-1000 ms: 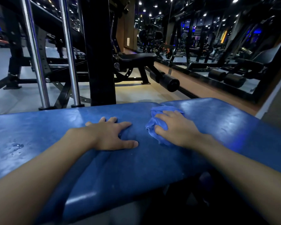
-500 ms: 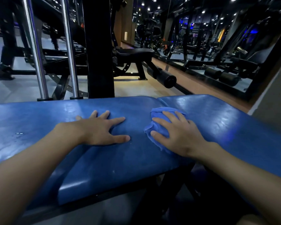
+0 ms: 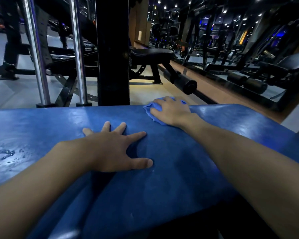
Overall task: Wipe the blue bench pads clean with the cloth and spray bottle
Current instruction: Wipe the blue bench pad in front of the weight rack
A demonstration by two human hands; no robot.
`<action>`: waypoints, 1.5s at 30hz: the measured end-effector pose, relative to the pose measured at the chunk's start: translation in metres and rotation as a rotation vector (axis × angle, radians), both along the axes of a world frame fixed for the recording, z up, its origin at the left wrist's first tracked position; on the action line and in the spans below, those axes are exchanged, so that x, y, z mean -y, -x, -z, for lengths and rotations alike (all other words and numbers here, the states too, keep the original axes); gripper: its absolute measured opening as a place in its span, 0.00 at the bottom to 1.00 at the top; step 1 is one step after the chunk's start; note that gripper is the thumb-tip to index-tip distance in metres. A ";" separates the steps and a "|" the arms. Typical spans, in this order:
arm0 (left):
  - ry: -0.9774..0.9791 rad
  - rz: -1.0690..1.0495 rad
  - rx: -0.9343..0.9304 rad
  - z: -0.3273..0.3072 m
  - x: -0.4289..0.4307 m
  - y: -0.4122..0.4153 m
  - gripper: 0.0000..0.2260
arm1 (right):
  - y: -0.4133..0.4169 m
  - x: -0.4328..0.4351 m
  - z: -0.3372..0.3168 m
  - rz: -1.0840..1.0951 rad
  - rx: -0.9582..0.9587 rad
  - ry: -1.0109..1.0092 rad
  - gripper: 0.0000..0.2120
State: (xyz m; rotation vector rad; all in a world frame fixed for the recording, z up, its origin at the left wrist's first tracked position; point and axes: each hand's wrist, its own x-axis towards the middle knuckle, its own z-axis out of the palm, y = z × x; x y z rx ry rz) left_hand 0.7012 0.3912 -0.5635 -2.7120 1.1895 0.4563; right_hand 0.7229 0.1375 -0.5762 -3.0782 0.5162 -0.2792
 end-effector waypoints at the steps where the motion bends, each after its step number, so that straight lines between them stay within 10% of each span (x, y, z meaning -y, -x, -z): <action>1: 0.004 -0.002 -0.001 0.000 0.000 0.001 0.42 | 0.004 -0.001 0.000 -0.007 0.009 0.002 0.14; 21: 0.227 -0.048 0.034 -0.003 -0.014 0.016 0.36 | 0.236 -0.060 -0.001 0.020 -0.057 0.054 0.39; 31: 0.059 -0.039 -0.004 0.003 -0.013 -0.002 0.48 | 0.135 -0.036 0.007 -0.009 0.058 0.040 0.17; 45: 0.056 -0.014 0.033 0.006 -0.012 -0.002 0.41 | 0.007 -0.006 -0.003 0.030 0.000 0.017 0.15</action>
